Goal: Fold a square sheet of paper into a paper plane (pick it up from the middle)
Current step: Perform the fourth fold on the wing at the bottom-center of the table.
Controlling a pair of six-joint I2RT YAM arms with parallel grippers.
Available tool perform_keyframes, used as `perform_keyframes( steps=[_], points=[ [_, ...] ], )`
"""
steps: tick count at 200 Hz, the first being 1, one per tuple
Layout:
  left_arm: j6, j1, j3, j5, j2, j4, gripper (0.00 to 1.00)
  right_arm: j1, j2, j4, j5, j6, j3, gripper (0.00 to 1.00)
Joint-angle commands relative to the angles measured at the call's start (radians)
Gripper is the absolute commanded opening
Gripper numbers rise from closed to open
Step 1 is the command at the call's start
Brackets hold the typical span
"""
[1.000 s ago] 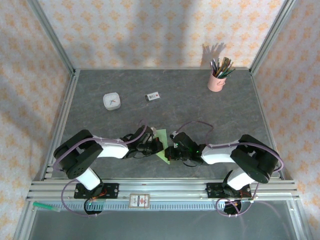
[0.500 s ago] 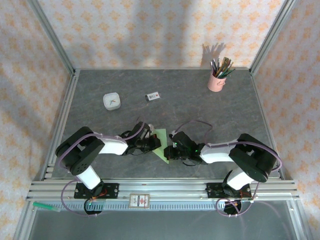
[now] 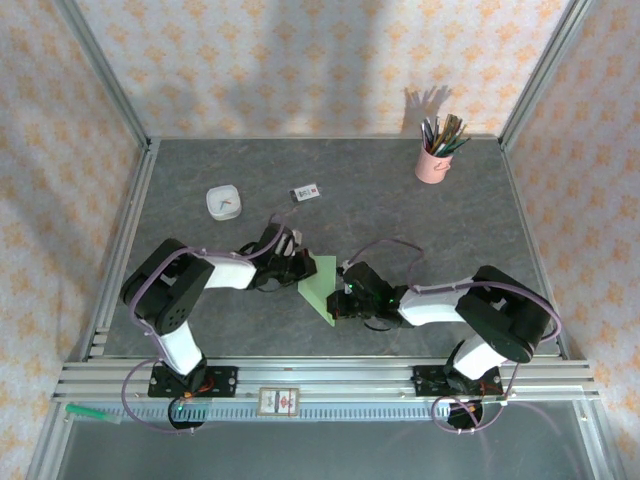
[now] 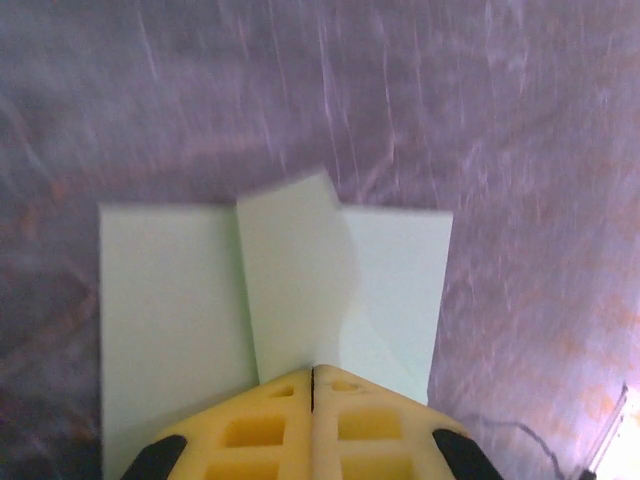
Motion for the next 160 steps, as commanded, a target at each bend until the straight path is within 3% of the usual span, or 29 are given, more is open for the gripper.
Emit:
perform_keyframes(
  steps=[1,107,160],
  points=[
    [0.054,0.024,0.044,-0.059,0.036,-0.052,0.02,0.005,0.074,-0.275,0.048,-0.024,-0.068,0.0],
    [0.104,0.153,0.154,-0.064,0.082,-0.072,0.06,0.015,0.06,-0.28,0.051,-0.017,-0.084,0.0],
    [0.083,0.142,0.062,-0.024,-0.13,-0.05,0.14,0.016,-0.075,-0.262,0.036,-0.044,0.0,0.01]
  ],
)
